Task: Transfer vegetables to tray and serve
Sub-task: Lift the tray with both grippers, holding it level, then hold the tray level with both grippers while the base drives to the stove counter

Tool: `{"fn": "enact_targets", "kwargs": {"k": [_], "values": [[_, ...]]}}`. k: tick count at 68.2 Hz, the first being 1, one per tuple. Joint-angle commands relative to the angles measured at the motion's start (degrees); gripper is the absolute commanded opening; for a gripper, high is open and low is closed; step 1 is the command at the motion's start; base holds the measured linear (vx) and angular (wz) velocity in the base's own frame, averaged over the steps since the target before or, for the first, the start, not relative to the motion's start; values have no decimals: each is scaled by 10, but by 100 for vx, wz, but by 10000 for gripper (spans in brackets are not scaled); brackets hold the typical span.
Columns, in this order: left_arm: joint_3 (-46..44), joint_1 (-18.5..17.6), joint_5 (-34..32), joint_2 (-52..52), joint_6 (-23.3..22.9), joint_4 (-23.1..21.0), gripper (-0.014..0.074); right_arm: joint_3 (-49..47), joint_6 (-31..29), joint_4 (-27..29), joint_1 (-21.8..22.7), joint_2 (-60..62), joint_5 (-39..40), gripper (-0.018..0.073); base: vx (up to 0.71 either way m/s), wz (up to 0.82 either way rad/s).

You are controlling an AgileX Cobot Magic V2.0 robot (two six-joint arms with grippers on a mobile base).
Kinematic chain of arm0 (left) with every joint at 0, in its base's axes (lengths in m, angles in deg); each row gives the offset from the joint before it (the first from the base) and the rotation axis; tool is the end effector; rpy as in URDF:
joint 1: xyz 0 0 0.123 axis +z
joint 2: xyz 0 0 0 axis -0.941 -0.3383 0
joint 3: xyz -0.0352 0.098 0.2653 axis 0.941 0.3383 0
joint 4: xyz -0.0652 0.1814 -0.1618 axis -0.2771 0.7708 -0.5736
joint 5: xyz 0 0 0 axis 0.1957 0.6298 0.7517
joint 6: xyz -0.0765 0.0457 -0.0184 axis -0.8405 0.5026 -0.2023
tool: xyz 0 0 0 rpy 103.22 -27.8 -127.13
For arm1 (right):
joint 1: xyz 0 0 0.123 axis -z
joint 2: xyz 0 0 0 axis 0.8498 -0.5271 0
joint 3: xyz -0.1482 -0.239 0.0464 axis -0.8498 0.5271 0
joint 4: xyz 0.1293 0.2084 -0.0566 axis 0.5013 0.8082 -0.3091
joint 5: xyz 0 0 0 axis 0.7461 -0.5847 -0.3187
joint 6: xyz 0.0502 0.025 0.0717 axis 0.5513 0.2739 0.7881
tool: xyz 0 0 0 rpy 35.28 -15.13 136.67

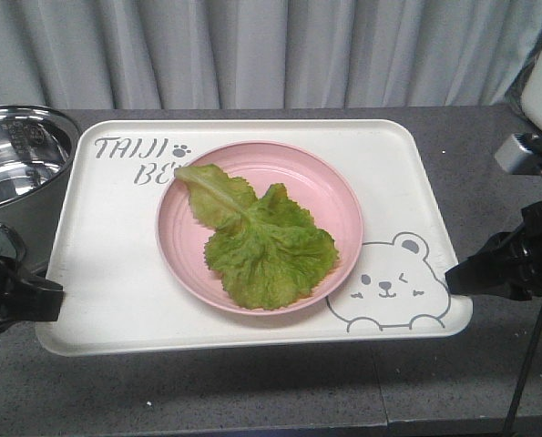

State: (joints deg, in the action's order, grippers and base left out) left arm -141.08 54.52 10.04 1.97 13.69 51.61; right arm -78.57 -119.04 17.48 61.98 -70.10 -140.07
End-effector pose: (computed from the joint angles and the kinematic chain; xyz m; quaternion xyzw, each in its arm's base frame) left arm 0.1787 -0.0697 0.3263 0.1042 0.9397 -0.1573 0.2853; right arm 0.2289 0.0345 0.3121 -0.1623 0.9300 0.2429 0.2230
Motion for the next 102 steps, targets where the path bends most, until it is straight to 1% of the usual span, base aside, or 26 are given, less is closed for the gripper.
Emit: {"fn": "enact_targets", "kwargs": {"k": [1,102], "values": [[-17,-7,-32,9,19,-30,-8,-15,-25,57,-5,16,-13,-4,0,0],[-17,-7,-27,9,20,-31,-8,-15,-25,57,-5,16,-22,-4,0,-1]]}}
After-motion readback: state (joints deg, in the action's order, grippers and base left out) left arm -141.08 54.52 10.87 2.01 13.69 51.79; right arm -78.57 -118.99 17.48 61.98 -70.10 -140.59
